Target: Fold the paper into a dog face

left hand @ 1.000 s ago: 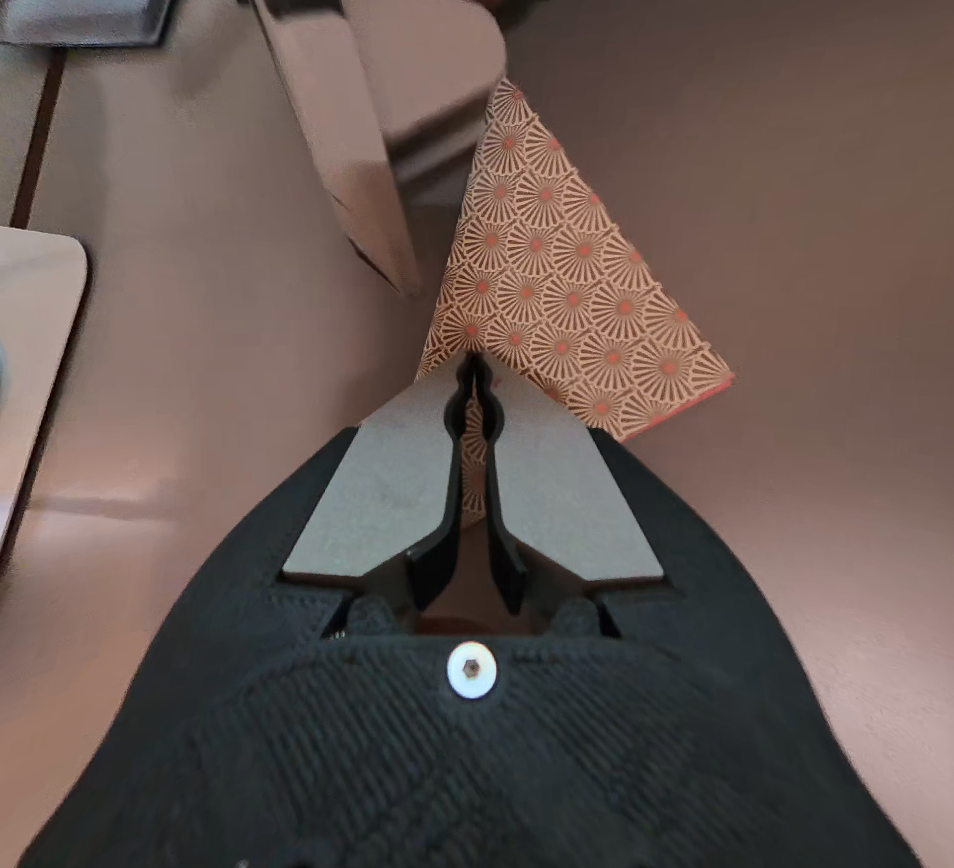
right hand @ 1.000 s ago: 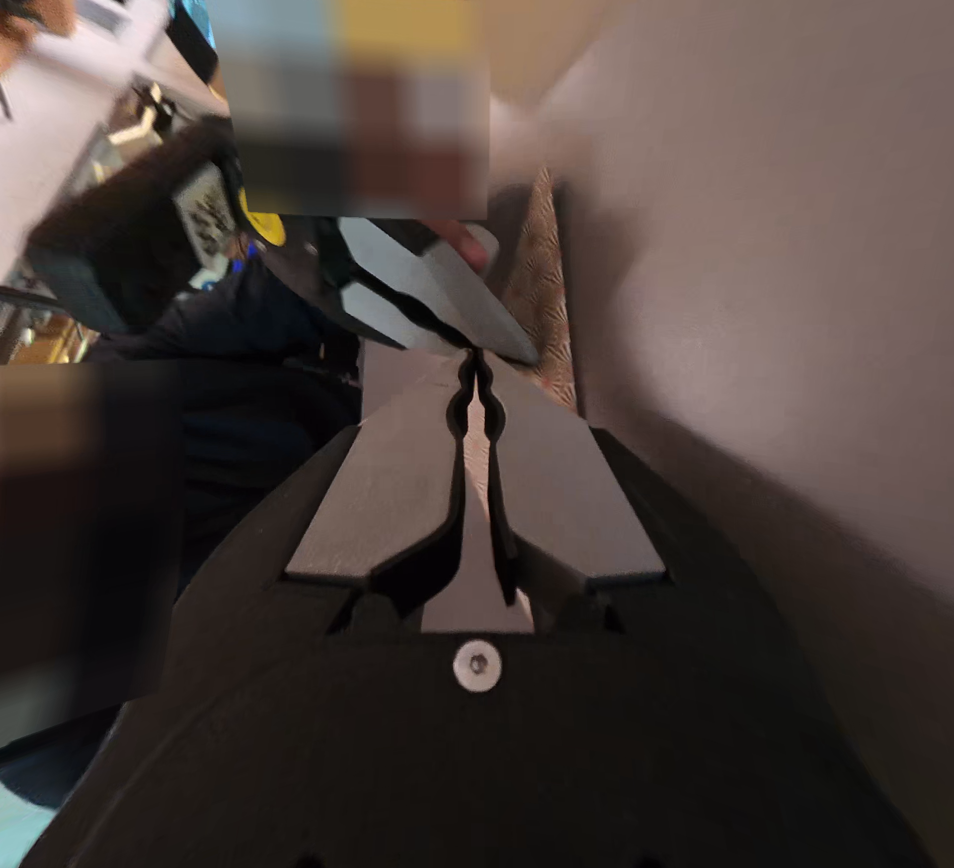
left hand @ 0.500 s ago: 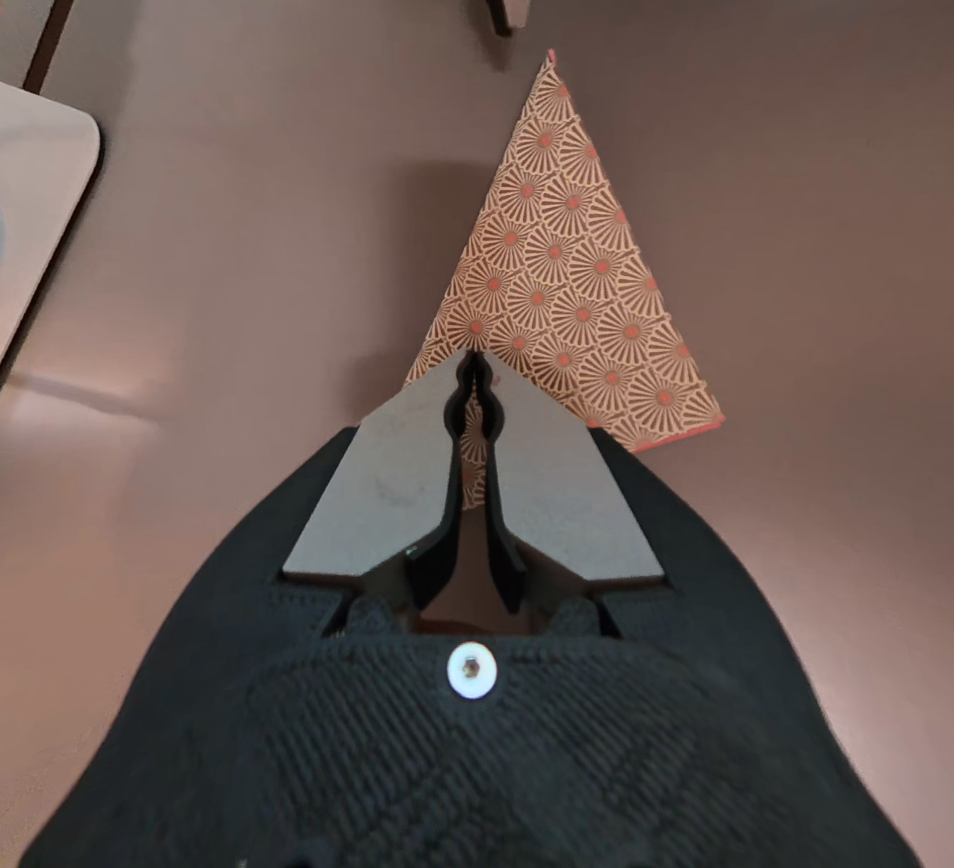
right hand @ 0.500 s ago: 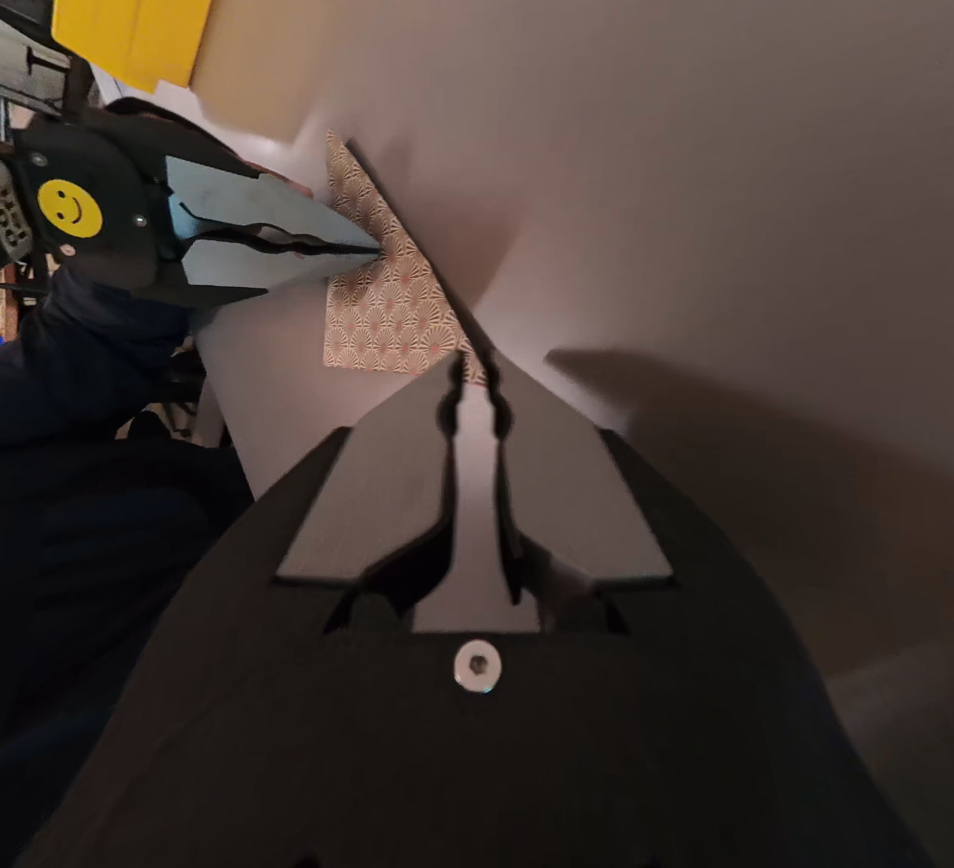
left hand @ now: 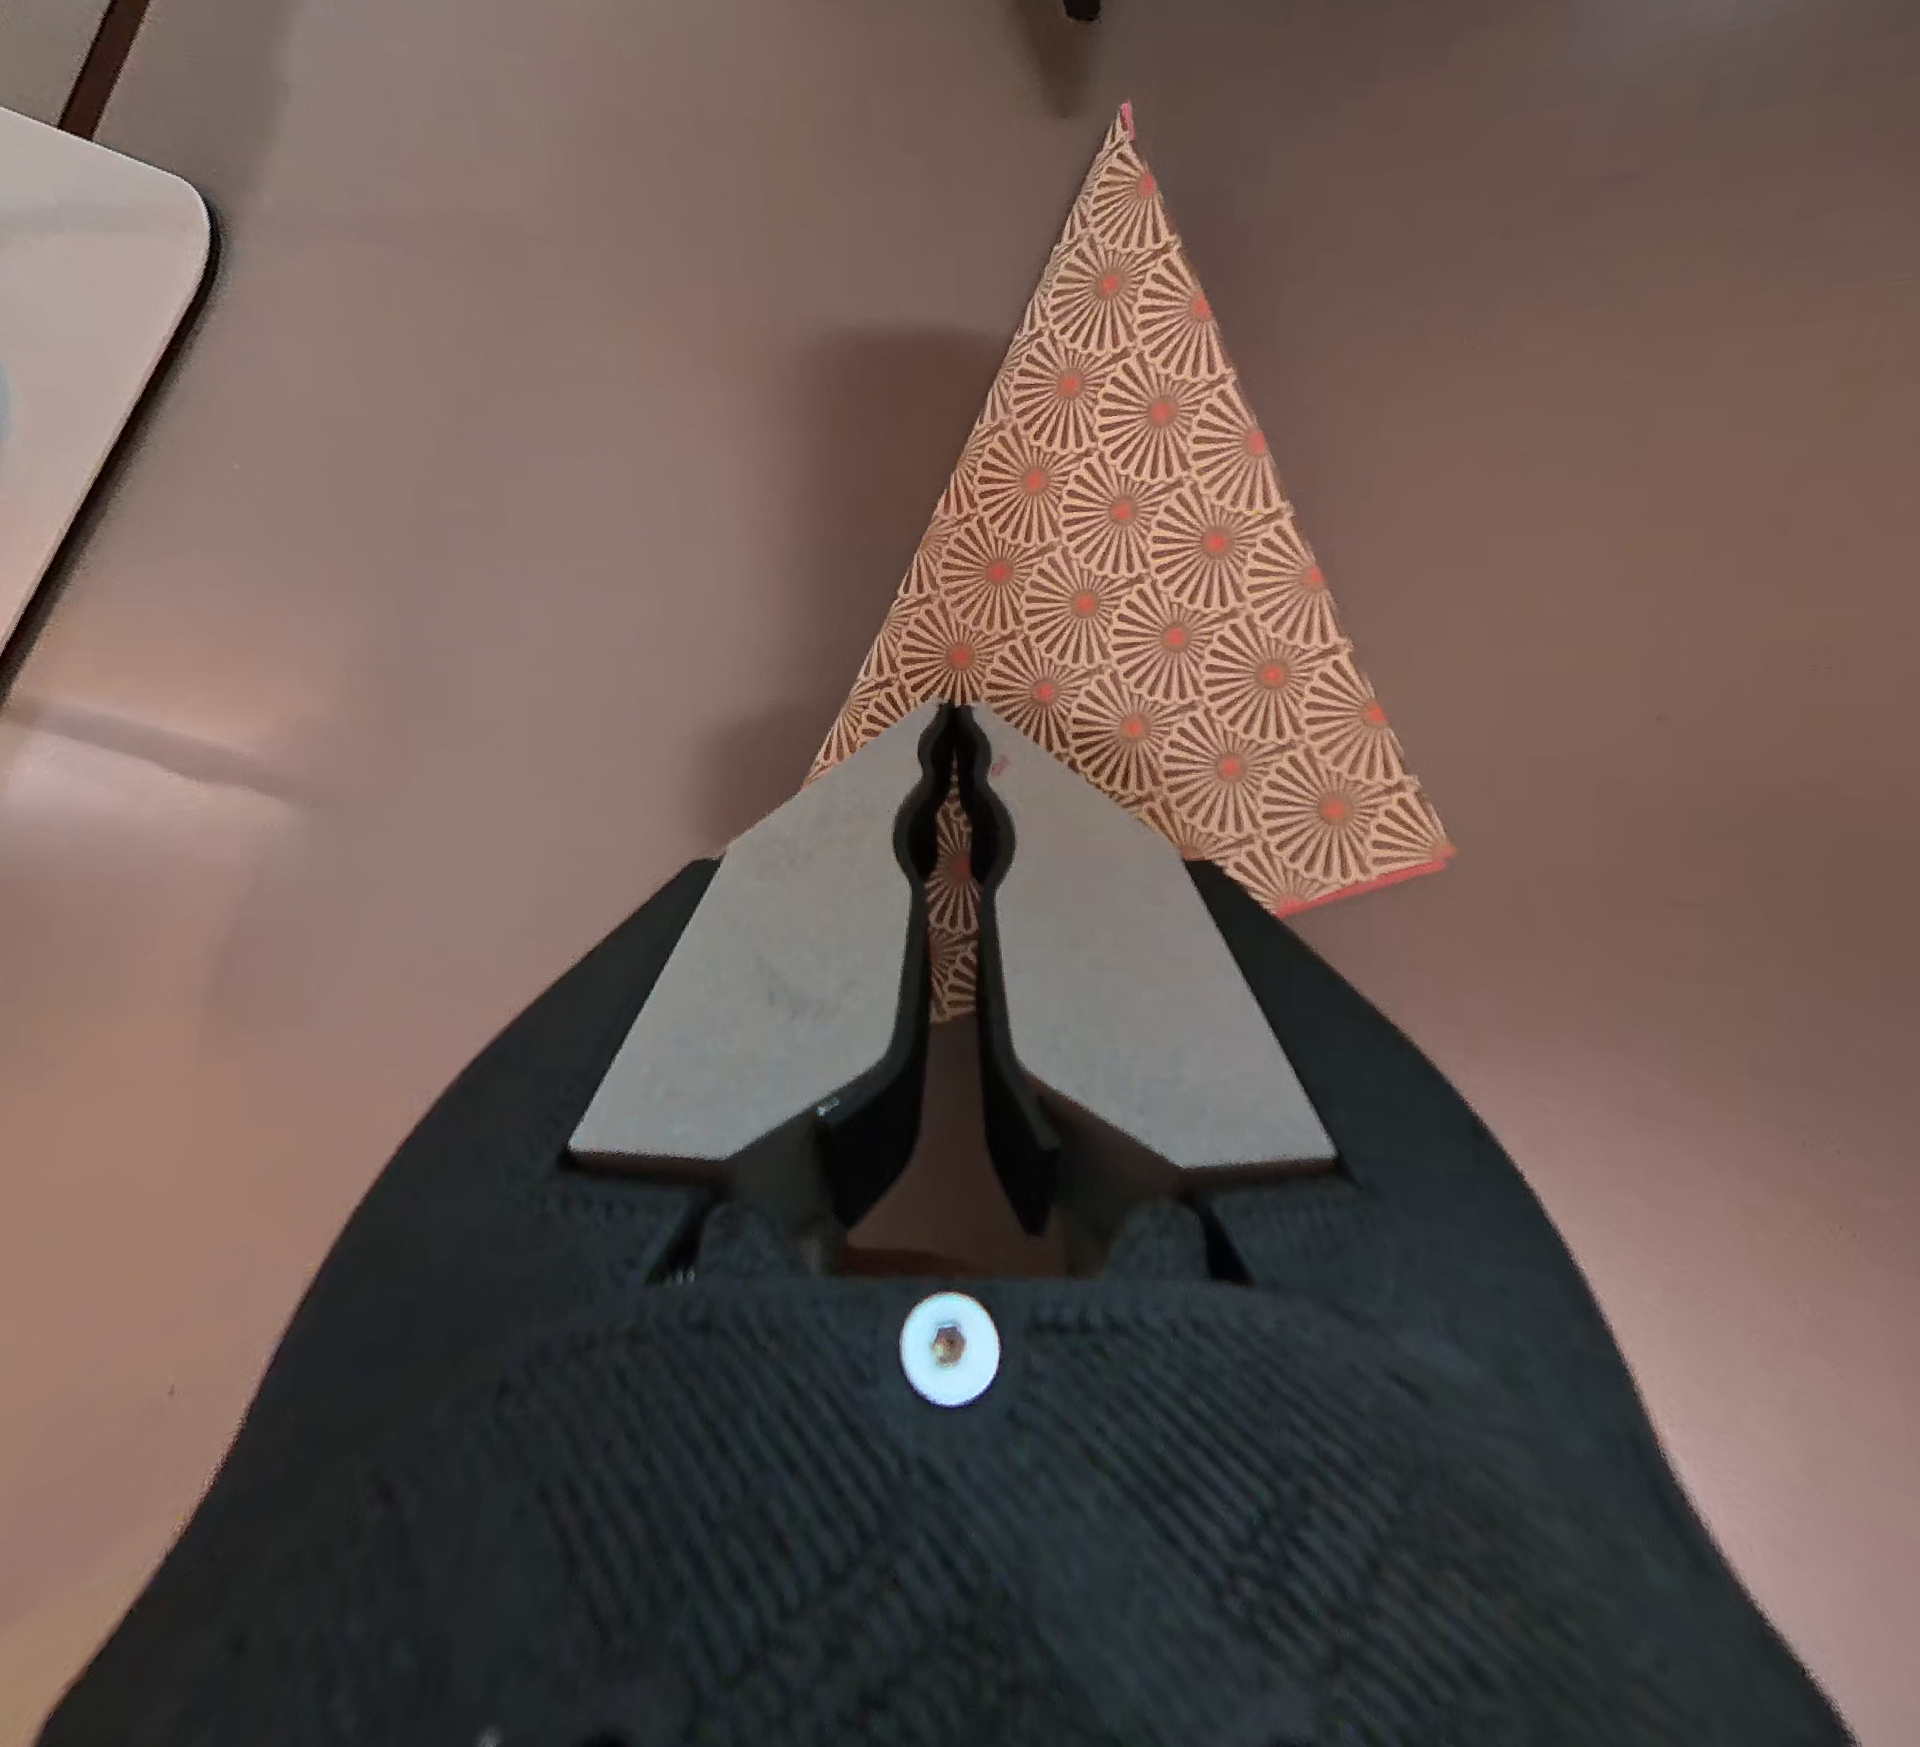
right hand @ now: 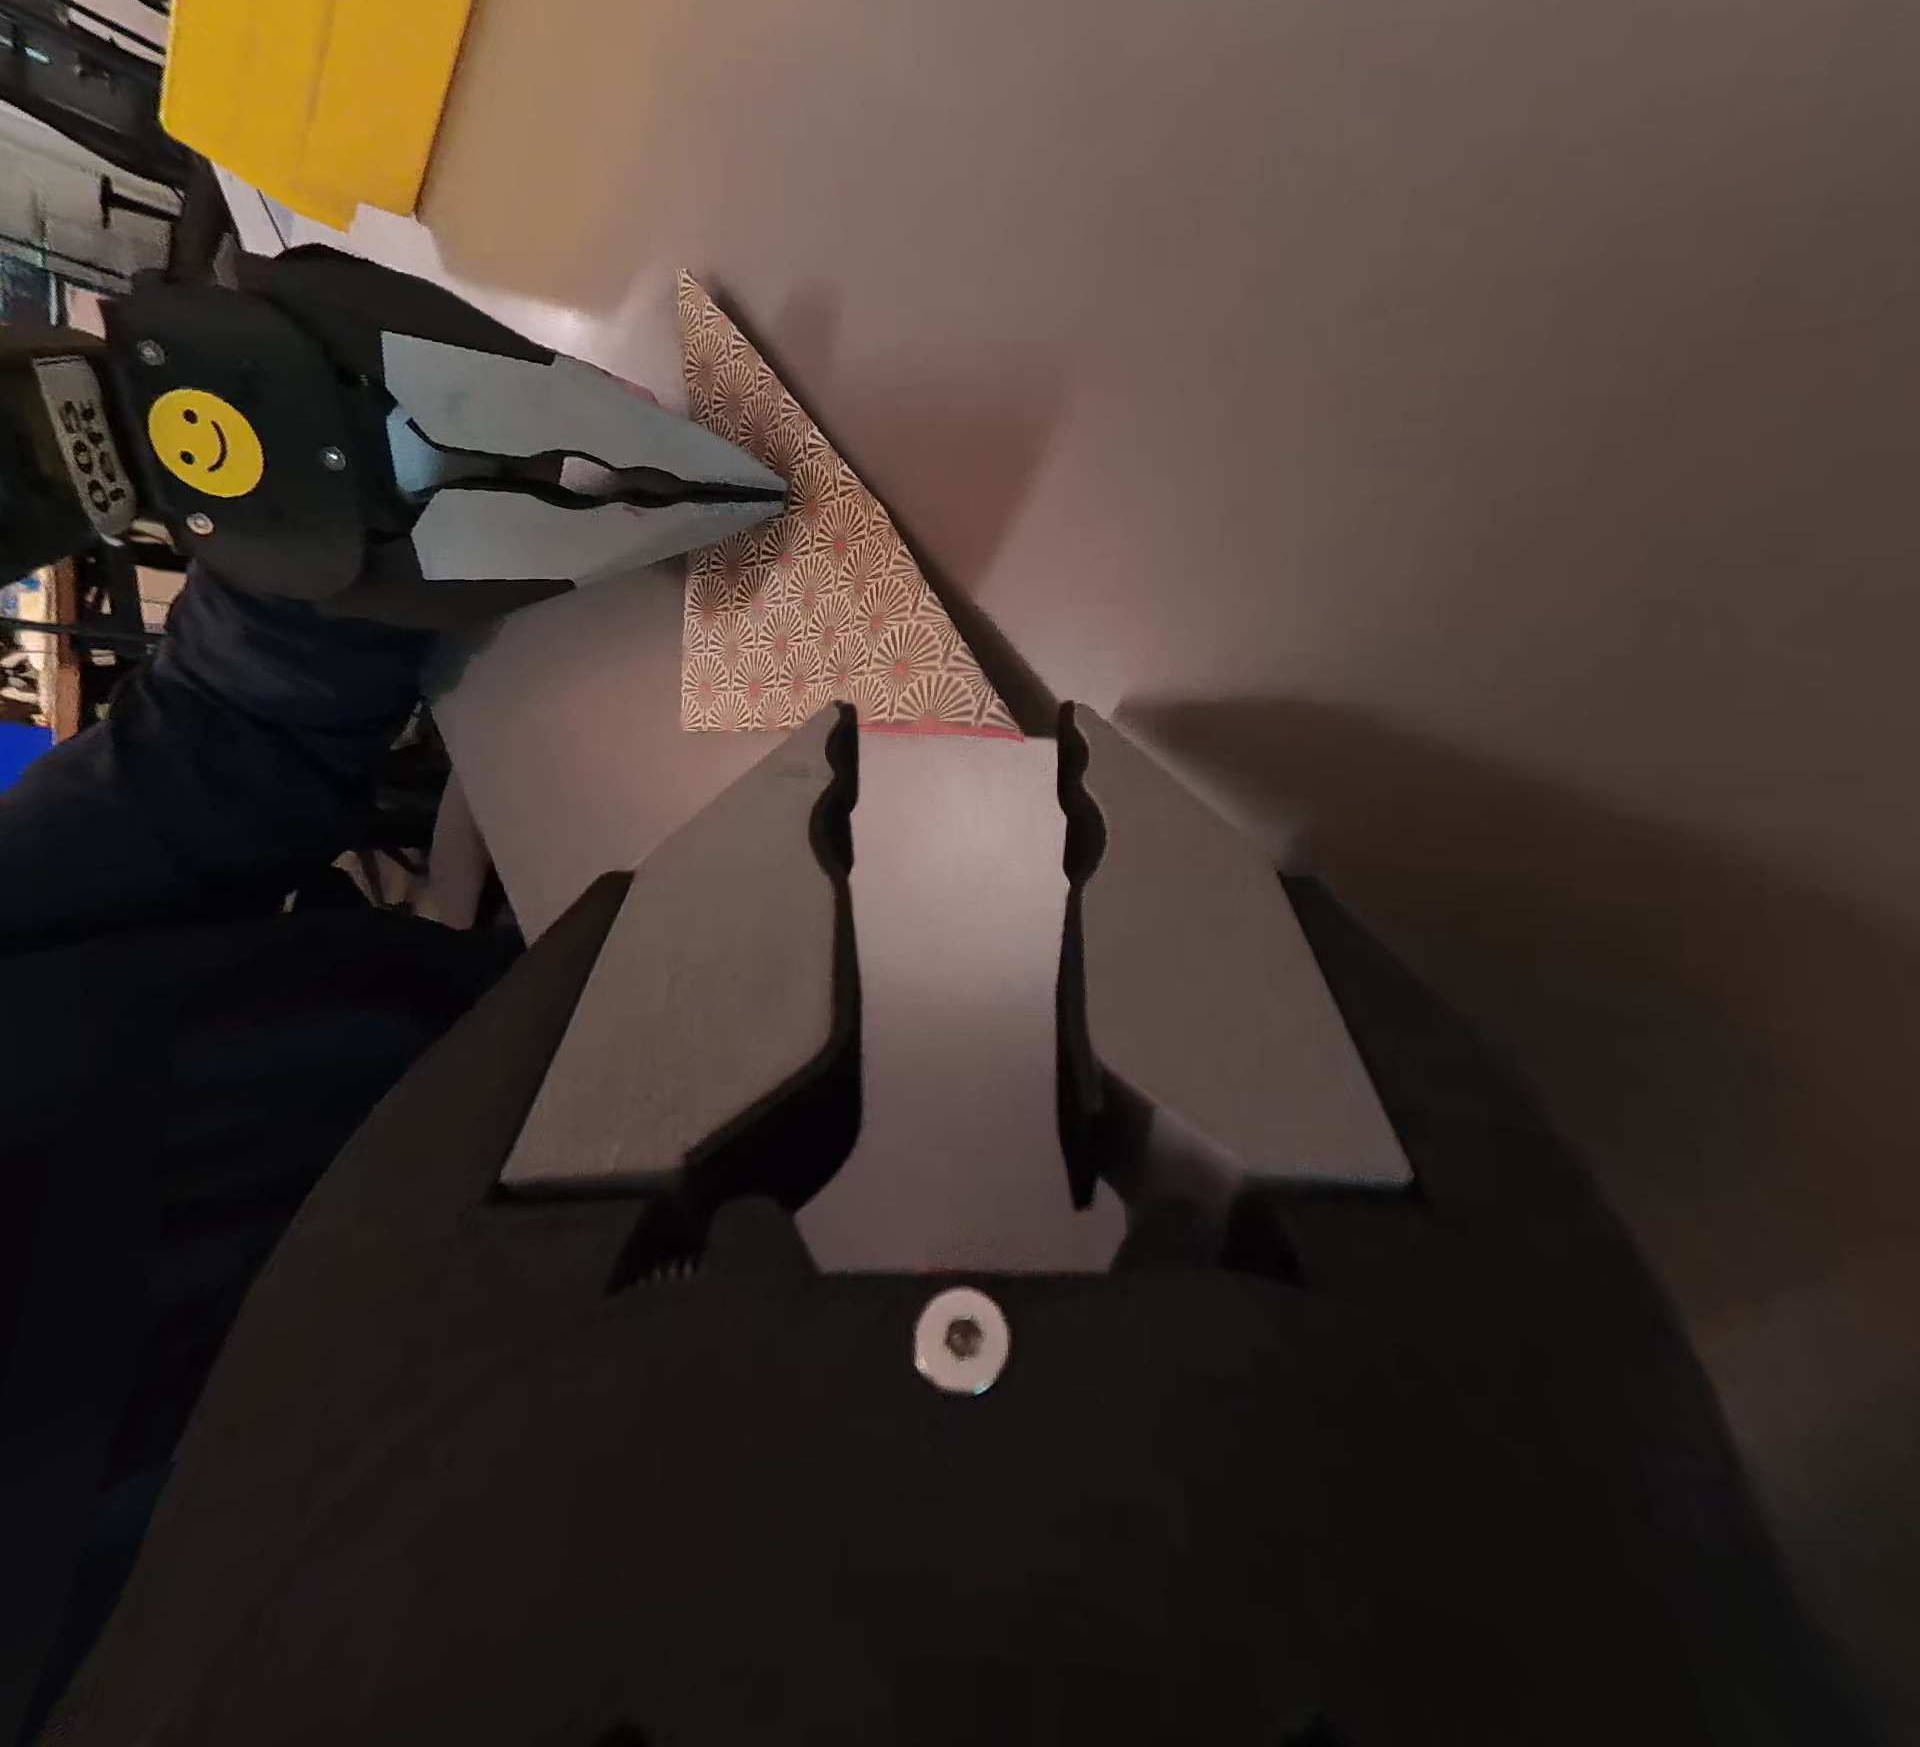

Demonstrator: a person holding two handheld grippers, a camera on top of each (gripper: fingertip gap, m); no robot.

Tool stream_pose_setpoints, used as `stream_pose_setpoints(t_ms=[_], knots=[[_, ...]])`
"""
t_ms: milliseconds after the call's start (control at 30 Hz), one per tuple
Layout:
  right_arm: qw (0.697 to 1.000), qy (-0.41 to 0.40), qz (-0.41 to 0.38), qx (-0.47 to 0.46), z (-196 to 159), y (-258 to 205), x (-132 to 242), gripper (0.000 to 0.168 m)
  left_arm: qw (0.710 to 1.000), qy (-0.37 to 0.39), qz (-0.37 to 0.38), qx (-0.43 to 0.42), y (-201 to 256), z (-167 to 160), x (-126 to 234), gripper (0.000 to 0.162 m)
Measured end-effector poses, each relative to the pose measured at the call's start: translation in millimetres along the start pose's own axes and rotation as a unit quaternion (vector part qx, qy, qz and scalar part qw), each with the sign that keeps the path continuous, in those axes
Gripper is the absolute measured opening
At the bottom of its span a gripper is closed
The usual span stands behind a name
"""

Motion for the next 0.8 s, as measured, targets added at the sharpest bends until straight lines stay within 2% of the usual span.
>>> stream_pose_setpoints(t_ms=[167,233,467,633,800], knots=[[0.999,-0.037,-0.023,-0.022,-15,8,0,0.038,1.000,-0.004,0.003,0.002,0,0,0,0.000],[0.998,-0.050,-0.007,-0.035,-20,6,-5,0.029,1.000,-0.005,0.006,-0.005,1,0,0,0.000],[0.997,-0.045,0.025,-0.057,-17,4,-18,0.016,0.999,-0.011,0.017,-0.024,2,0,0,0.000],[0.996,-0.029,0.044,-0.074,-14,5,-16,0.023,1.000,-0.009,0.006,-0.018,5,1,1,0.000],[0.994,-0.040,0.059,-0.083,-17,2,-21,0.015,1.000,-0.009,0.005,-0.011,5,1,1,0.000]])
Point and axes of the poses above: each gripper's, where its closed fingertips meet, x back along the fingers, z out of its top, y = z × x across the jaws, the point moved 3 cm from there along x, back along the fingers, and after that the axes turned 11 degrees about y, right-handed, at the moved point
